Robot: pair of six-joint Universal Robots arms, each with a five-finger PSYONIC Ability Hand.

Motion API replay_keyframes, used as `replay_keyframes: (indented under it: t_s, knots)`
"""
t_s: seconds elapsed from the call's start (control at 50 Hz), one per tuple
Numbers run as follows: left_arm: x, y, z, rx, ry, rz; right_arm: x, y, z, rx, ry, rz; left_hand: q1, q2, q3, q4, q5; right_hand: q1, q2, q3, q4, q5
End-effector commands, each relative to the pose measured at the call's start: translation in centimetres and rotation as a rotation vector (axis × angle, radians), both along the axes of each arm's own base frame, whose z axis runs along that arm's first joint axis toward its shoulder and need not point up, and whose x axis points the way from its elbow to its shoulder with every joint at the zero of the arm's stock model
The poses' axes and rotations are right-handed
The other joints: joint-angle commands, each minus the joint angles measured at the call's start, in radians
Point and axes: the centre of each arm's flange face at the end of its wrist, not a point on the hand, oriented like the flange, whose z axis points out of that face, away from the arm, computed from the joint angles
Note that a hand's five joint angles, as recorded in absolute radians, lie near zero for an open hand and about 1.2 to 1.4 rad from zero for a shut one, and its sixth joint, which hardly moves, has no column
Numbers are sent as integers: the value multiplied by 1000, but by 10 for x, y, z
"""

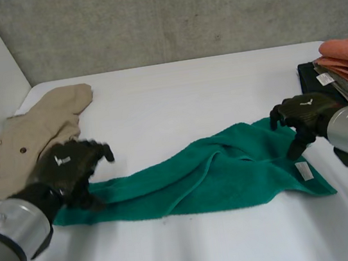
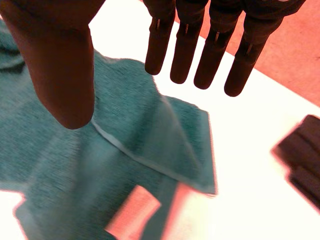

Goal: Fold the laundry.

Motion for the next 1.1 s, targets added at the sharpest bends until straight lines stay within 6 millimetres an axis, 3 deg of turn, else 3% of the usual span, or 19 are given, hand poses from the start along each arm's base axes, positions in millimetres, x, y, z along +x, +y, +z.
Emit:
replay_keyframes:
  t_s: [0.02, 0.14, 0.28, 0.42, 0.5, 0.52, 0.58, 0.66, 0.76, 0.96, 1.0, 1.02, 1.1]
  knots:
    - [8, 19, -21, 209, -58, 6, 0, -17, -9, -45, 152, 106, 41, 20, 17, 26, 28, 40, 51, 49, 48, 79]
    - [16, -3, -40, 245, -79, 75, 5, -34, -32, -71, 191, 163, 38, 17, 14, 23, 25, 29, 39, 38, 37, 67]
    - [18, -51, -63, 146, -99, 123, 11, -57, -58, -176, 244, 230, -24, -45, -47, -39, -37, 5, 16, 14, 13, 43]
    - [14, -77, -75, 76, -134, 140, 17, -68, -82, -154, 239, 241, -24, -45, -47, -39, -37, 2, 13, 11, 10, 40]
    - [12, -84, -81, 61, -166, 143, 18, -75, -91, -139, 225, 235, -24, -45, -47, -39, -37, 93, 104, 102, 101, 131]
    - [10, -87, -82, 51, -174, 137, 18, -78, -94, -134, 218, 230, -24, -45, -47, -39, -37, 209, 220, 218, 218, 248]
    - [5, -91, -83, 24, -180, 126, 17, -82, -93, -143, 204, 221, 3, -18, -21, -12, -10, 802, 813, 811, 810, 840]
    - [-2, -93, -86, -4, -183, 99, 12, -87, -72, -201, 130, 168, 214, 193, 190, 199, 201, 804, 815, 813, 812, 842]
    - [-7, -94, -91, -11, -181, 76, 2, -83, -46, -242, 64, 119, 261, 240, 238, 246, 248, 804, 815, 813, 812, 842]
    - [-10, -93, -94, -6, -192, 42, -4, -66, -52, -183, 84, 142, 279, 258, 255, 264, 265, 804, 815, 813, 812, 842]
    - [-9, -93, -91, -11, -190, 44, -4, -65, -53, -179, 92, 146, 492, 471, 468, 477, 479, 804, 815, 813, 812, 842]
    - [-7, -93, -88, -15, -190, 53, -4, -64, -53, -176, 97, 146, 882, 861, 859, 867, 869, 804, 815, 813, 812, 842]
    - [-5, -98, -67, -90, -168, 83, -3, -66, -42, -210, 108, 143, 886, 865, 863, 871, 873, 804, 815, 813, 812, 842]
